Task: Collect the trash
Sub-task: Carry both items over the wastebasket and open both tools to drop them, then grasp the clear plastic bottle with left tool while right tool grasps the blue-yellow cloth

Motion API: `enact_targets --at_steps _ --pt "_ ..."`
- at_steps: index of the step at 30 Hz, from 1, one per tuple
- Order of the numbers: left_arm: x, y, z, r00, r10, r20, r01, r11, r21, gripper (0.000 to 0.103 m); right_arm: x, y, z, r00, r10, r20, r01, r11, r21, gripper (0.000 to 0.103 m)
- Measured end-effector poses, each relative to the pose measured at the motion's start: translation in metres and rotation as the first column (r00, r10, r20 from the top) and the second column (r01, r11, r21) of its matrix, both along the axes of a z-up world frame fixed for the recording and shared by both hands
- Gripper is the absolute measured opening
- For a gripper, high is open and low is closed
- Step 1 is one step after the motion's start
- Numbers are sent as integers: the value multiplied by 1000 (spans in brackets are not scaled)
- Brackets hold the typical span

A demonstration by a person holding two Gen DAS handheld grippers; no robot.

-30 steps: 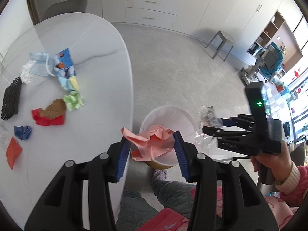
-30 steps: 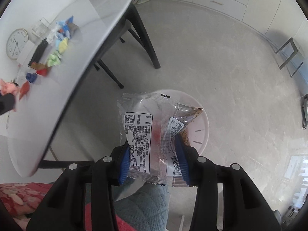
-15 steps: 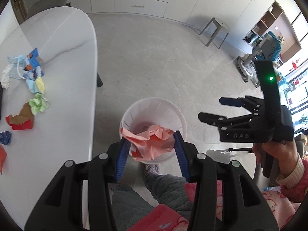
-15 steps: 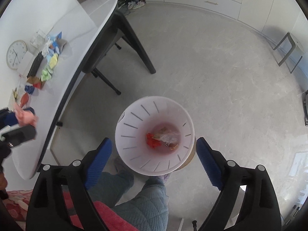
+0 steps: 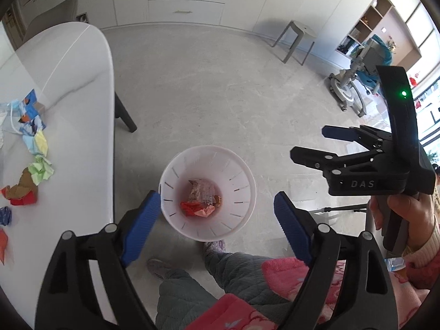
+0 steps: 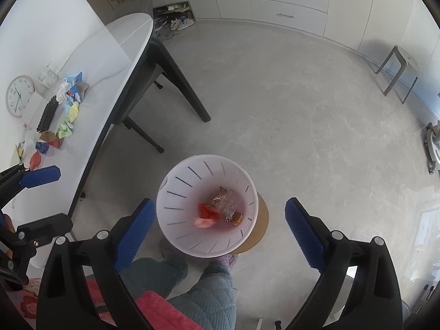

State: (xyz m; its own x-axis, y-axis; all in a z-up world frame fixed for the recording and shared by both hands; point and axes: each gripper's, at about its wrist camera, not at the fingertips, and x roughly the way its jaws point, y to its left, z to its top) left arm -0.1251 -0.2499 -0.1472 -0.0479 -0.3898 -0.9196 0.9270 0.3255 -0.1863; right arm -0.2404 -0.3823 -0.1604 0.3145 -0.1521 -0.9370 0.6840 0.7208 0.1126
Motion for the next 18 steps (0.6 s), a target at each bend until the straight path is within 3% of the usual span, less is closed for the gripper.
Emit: enact_targets --at_steps 7,9,10,14,18 --pt "28 23 11 994 110 27 -109 994 -5 81 21 12 7 1000 24 17 -25 1000 2 100" --pt "36 32 16 989 141 42 -140 990 -13 91 31 18 10 999 38 23 -38 999 0 100" --pt "44 43 23 982 176 64 -175 984 -32 95 38 22 13 998 50 27 -50 999 -5 100" --pt "69 76 38 962 256 94 -252 966 -57 95 68 43 23 993 109 43 -108 994 -22 100" --pt "103 121 48 927 360 103 -354 932 -73 95 105 71 34 981 187 58 -184 982 -44 100"
